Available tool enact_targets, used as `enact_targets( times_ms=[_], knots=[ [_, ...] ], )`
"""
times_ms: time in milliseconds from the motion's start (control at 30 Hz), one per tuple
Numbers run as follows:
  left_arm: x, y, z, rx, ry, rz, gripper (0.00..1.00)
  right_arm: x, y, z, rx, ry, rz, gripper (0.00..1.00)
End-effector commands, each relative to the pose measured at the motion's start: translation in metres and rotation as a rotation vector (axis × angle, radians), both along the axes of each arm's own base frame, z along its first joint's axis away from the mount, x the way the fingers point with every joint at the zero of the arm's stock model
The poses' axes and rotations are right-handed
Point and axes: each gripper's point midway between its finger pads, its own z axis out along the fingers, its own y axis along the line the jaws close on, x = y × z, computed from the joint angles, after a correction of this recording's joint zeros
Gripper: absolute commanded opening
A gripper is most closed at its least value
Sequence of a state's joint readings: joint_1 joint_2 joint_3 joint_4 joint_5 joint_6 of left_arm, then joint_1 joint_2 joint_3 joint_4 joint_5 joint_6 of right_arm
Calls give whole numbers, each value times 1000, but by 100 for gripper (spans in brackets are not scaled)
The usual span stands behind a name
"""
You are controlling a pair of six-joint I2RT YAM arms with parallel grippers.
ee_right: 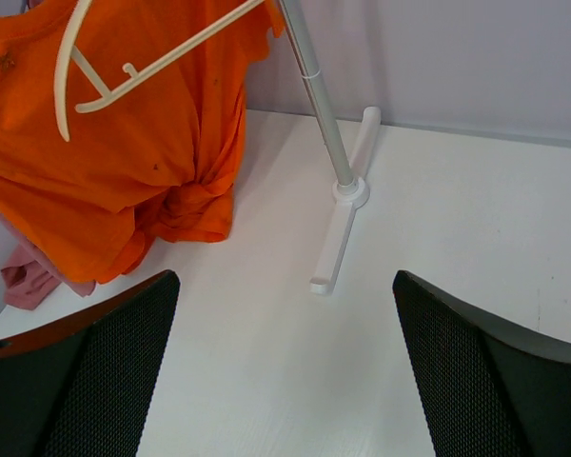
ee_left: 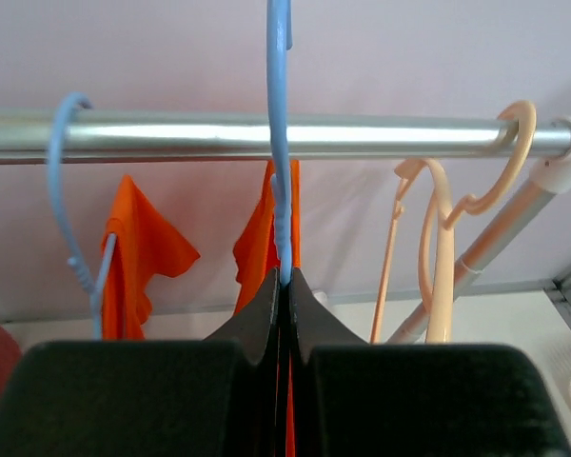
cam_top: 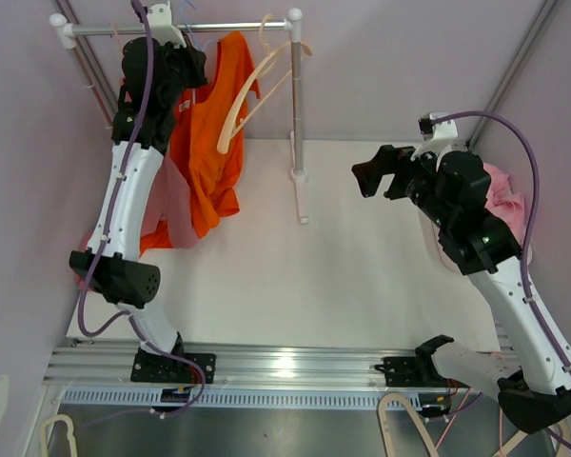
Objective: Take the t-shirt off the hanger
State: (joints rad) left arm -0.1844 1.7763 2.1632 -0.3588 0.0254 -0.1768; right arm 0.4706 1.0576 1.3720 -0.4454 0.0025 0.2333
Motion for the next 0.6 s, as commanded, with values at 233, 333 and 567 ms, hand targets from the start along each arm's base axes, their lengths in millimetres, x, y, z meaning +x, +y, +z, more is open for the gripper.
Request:
enact_targets(
  times_ms=[233, 333, 567],
  knots=[
    [-73, 36, 54, -59, -58, 267, 1, -40, 65, 24, -3, -12, 365, 86],
    [-95, 33, 35, -81, -22, 279, 1, -63, 97, 21, -52, -36, 475, 89],
    [-165, 15, 27, -98, -24, 323, 1, -128, 170, -4, -46, -141, 640, 100]
  ],
)
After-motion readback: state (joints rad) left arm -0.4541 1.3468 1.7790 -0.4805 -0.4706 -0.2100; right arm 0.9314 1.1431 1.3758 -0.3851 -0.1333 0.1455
